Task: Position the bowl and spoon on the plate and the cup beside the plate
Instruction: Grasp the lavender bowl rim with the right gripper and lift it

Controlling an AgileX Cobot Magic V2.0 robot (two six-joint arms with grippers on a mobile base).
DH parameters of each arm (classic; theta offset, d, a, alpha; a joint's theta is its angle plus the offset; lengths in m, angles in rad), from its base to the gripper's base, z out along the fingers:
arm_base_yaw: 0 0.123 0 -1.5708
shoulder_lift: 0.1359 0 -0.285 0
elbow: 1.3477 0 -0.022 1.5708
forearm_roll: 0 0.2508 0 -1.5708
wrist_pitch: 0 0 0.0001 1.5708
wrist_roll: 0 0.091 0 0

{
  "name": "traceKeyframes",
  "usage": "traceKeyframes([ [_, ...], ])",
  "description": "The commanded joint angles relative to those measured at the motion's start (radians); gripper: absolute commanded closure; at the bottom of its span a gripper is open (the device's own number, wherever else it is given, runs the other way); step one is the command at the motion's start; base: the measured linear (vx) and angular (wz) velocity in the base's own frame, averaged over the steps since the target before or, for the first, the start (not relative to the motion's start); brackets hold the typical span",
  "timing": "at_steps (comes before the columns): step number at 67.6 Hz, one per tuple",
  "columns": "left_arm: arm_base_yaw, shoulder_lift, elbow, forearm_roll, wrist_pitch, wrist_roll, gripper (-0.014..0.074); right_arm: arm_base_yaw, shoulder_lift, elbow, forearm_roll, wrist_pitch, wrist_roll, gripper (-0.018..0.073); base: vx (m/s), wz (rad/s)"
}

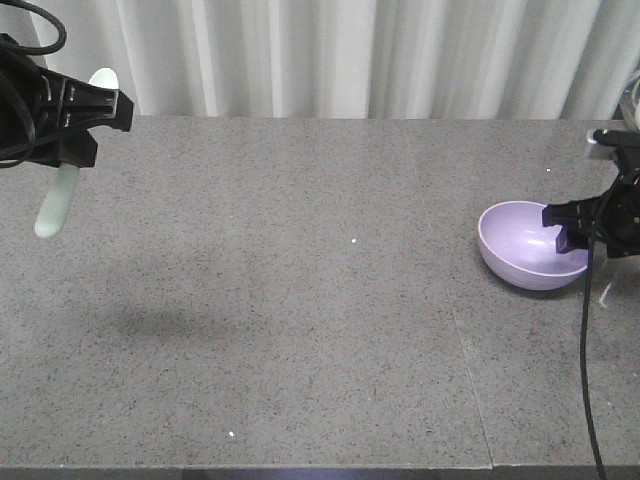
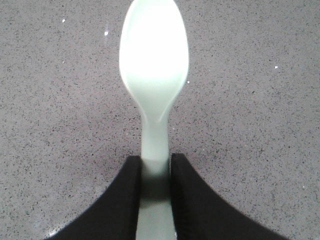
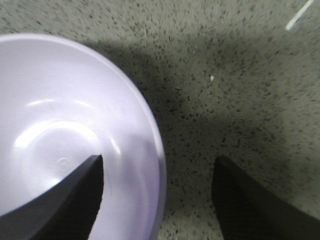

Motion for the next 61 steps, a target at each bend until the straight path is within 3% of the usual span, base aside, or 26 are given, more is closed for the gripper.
traceKeyframes([
  [1, -0.005, -0.036, -0.028, 0.003, -0.022, 0.001, 0.0596, -0.008, -0.015, -0.032, 0.009, -0.047, -0.011, 0.0115, 0.0, 0.0],
  [14, -0.005, -0.036, -0.028, 0.003, -0.022, 0.001, 0.0596, -0.008, -0.006, -0.032, 0.011, -0.053, -0.01, 0.029, 0.0, 0.0],
  [26, -0.005, -0.036, -0.028, 0.003, -0.022, 0.001, 0.0596, -0.008, -0.007, -0.032, 0.014, -0.046, -0.008, 0.0577, 0.0, 0.0],
  [43, -0.005, -0.036, -0.028, 0.003, -0.022, 0.001, 0.0596, -0.008, -0.064, -0.032, 0.015, 0.008, -0.007, 0.0569, 0.0, 0.0],
  [61, -0.005, -0.036, -0.028, 0.003, -0.022, 0.001, 0.0596, -0.008, -0.307, -0.032, 0.015, 0.101, -0.007, 0.0566, 0.0, 0.0],
])
